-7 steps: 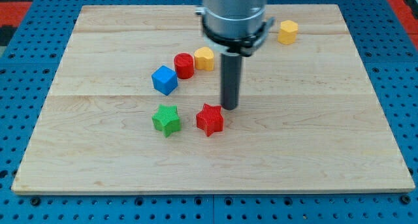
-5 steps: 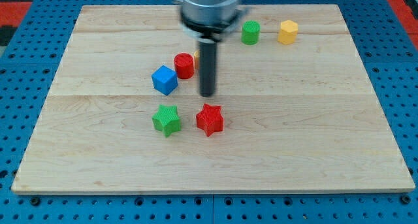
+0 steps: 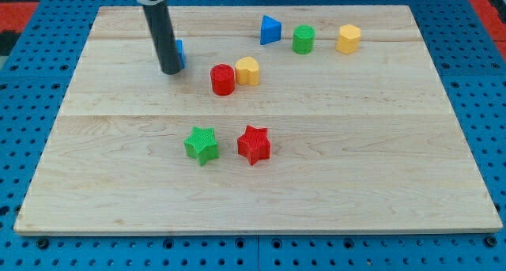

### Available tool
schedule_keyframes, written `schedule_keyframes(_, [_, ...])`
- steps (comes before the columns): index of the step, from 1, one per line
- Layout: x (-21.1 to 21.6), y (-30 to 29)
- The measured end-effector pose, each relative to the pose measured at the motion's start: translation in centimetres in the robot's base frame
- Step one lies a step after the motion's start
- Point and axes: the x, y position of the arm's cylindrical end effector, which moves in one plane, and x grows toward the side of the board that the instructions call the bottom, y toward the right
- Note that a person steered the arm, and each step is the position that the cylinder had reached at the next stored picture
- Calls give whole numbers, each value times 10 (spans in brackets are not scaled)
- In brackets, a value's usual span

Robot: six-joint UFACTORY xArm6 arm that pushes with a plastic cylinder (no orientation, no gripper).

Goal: Keep the red circle into the red star

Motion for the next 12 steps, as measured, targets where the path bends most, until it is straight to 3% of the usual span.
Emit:
schedule_keyframes(2, [6,82])
schedule_keyframes(4, [95,75])
schedule_keyframes(5, [103,80])
schedule_keyframes(6, [96,142])
schedule_keyframes(10, [-54,239])
schedule_keyframes(12, [-82,224])
